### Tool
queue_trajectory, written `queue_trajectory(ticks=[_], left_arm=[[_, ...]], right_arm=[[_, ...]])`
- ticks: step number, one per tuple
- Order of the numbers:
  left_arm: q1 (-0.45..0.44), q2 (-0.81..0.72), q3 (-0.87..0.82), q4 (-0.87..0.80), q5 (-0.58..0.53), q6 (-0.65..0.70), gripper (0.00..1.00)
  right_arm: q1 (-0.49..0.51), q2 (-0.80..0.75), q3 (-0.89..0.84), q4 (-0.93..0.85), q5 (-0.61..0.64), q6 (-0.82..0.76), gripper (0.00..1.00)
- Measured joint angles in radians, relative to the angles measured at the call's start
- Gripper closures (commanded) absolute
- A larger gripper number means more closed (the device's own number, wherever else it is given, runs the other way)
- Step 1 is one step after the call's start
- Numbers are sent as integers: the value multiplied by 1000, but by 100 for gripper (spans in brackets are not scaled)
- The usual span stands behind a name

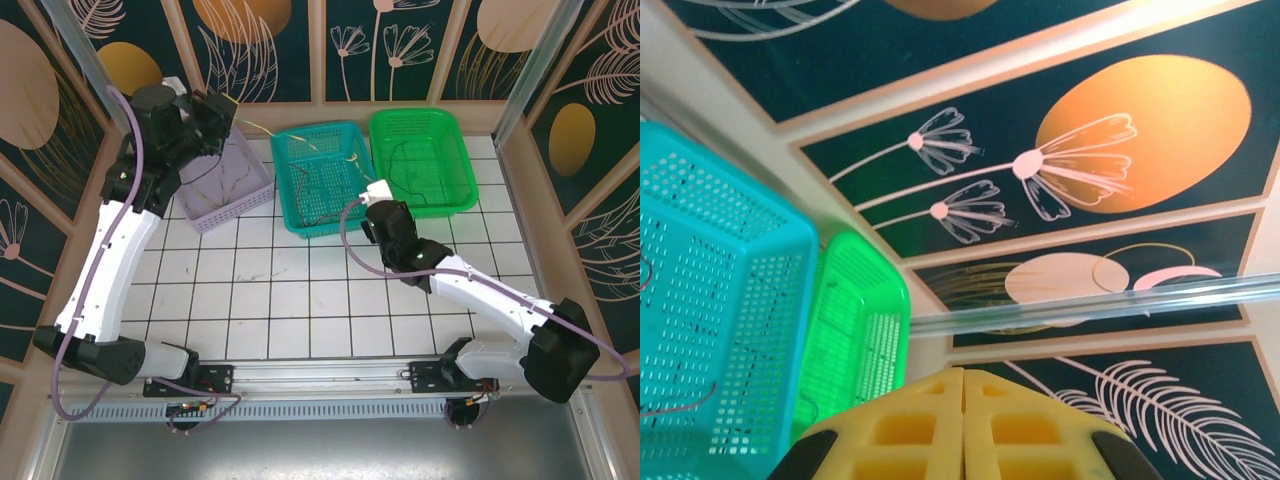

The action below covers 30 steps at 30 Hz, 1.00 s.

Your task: Untangle the cables

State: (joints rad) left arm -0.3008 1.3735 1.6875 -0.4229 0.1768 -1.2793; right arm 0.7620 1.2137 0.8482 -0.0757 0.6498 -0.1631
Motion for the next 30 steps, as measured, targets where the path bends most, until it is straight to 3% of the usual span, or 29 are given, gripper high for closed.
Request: queue_trajectory(ticks=[5,9,15,20,24,30], left_arm=[[-30,-65,-250,115,45,-90,100],[-146,-93,-403,203,52,-170,100],[-336,-98,-486,291,43,-258,100],[-409,-107,-520,336,14,-298,100],[-423,-132,-548,339,-23,-309,100],[-423,-174,-531,282,-170,-262,100]], right_arm=[[-12,1,41,-2,-81,67,100],[-16,29,98,35,-155,142,100],[-29,128,161,164,-235,238,100],[-67,187,174,311,-338,346,100],[-106,210,188,377,-477,460,60],[-134,158,233,266,-644,615,47]])
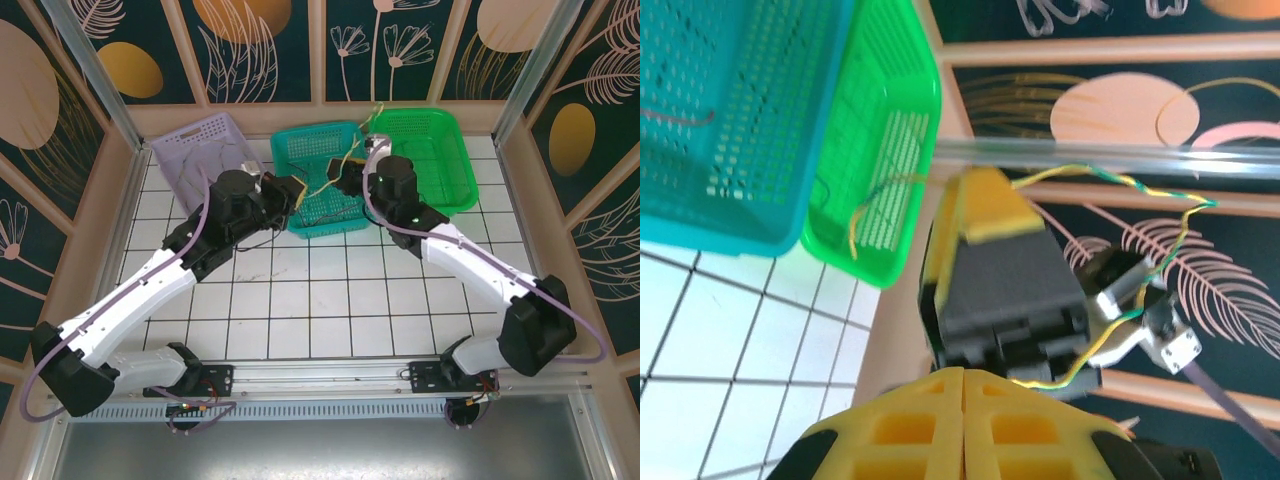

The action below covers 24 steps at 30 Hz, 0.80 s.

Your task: Untangle the cables

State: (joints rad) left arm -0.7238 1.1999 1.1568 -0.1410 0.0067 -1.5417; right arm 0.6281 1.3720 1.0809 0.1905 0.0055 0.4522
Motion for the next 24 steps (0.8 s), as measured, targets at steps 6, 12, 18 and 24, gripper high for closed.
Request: queue_trajectory(ticks=[6,12,18,24], left_arm=[[6,2,56,-20,-122,70,100],[11,24,122,-26,-166,132,100],[12,58,130,-27,-142,152,100],[12,64,128,-27,-100,154,100]], right_arm=[[-5,-216,-49,-190,-71,85,40],[-57,-380,-79,-338,-97,134,31],[-114,-388,-71,-367,-146,225,29],[-174,-234,25,-278,-200,387,28]])
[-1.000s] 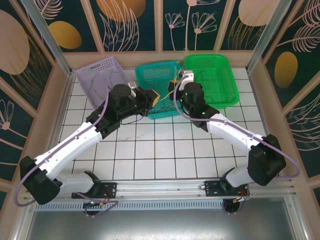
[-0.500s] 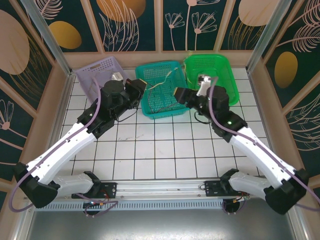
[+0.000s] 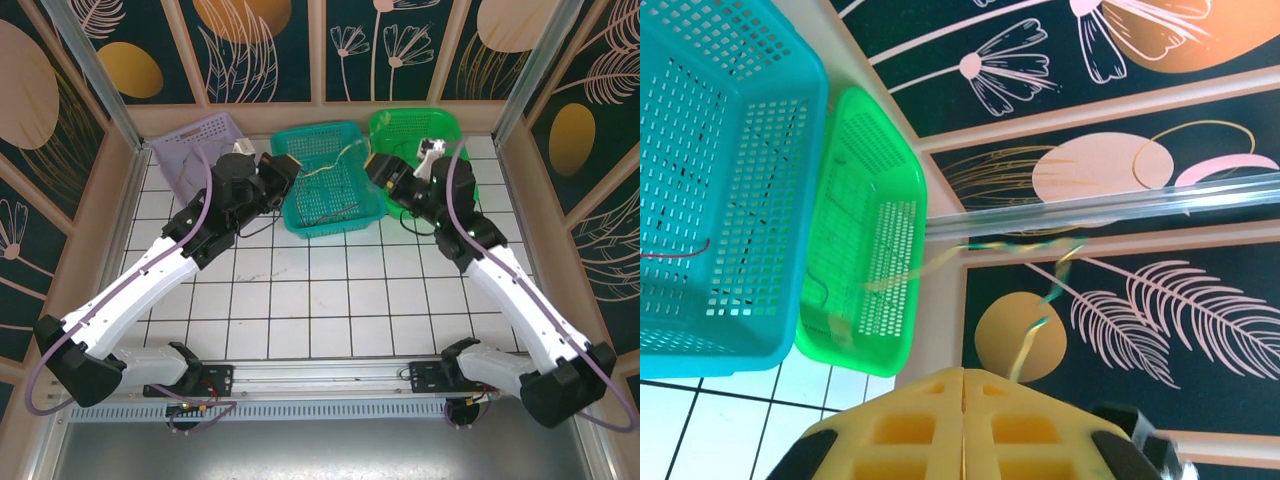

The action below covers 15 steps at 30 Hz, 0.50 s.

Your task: Untangle the cables

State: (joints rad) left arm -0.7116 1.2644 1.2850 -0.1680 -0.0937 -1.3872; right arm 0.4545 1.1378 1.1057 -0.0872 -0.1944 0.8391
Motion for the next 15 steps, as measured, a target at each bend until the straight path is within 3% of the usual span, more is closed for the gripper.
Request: queue_trajectory(ticks=[5,10,15], left_arm=[[0,0,-18,7,24,0,100],[0,-1,-34,7,46,-1,100],[0,-3,-48,8,62,-1,100]], right_arm=[[-40,157,121,52,-40,148,30],[-78,233,134,119,-64,264,34],[-81,272,156,150,-89,318,68]])
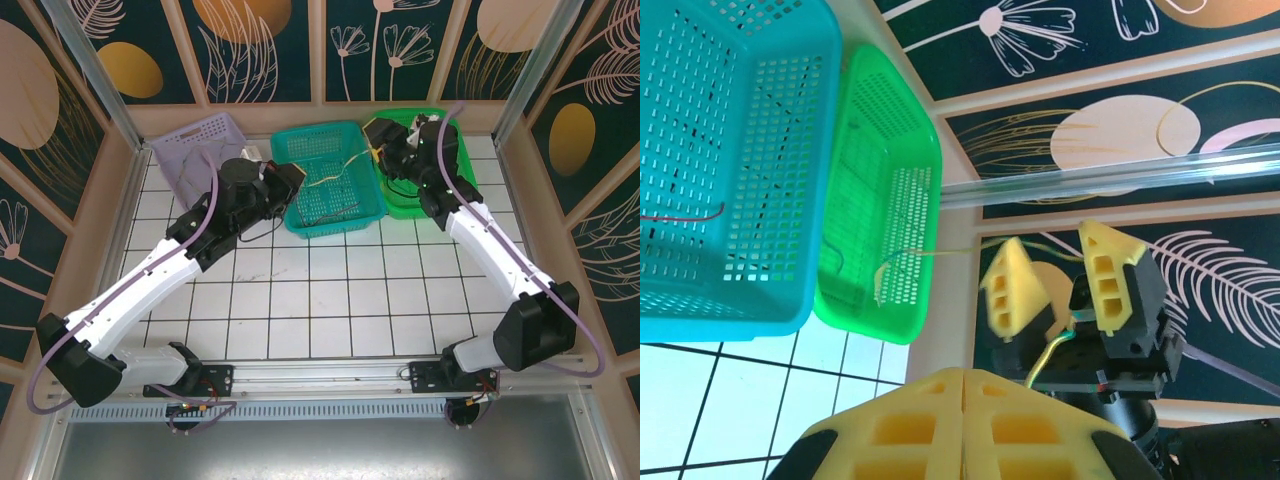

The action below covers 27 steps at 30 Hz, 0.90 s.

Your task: Untangle the cables

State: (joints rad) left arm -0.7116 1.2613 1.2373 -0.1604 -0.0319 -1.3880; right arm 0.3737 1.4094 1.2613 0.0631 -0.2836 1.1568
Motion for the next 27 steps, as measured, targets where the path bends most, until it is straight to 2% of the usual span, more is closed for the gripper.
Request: queue_trajectory(ticks=[2,4,5,7,8,10,11,12,15,19,22,27], left_arm=[[0,-2,-2,0,1,0,100],[0,-4,-2,0,2,0,100],[0,-5,-2,0,2,0,100],[0,-6,-2,0,2,1,100],[0,-6,-2,0,5,5,88],[0,-7,0,-6,3,31,51],[0,-8,8,-27,-7,51,44],[0,-8,21,-53,-19,71,41],[16,-19,84,-118,-63,141,36],[73,-27,196,-155,-77,234,32],[116,-7,262,-145,-29,266,32],[129,135,356,-77,118,204,44]], right_arm=[[0,1,0,3,-7,8,86],[0,1,0,6,-7,21,96],[0,1,0,9,-7,21,100],[-2,1,0,8,-11,23,100],[-3,1,0,7,-16,10,100],[-9,1,8,-11,-40,-26,100],[-14,1,19,-28,-60,-59,100],[-19,1,34,-53,-76,-89,100],[-28,-1,90,-106,-175,-247,100],[-28,-42,81,-168,-330,-489,100],[-34,-71,59,-216,-443,-633,100],[-36,-83,27,-226,-561,-824,100]])
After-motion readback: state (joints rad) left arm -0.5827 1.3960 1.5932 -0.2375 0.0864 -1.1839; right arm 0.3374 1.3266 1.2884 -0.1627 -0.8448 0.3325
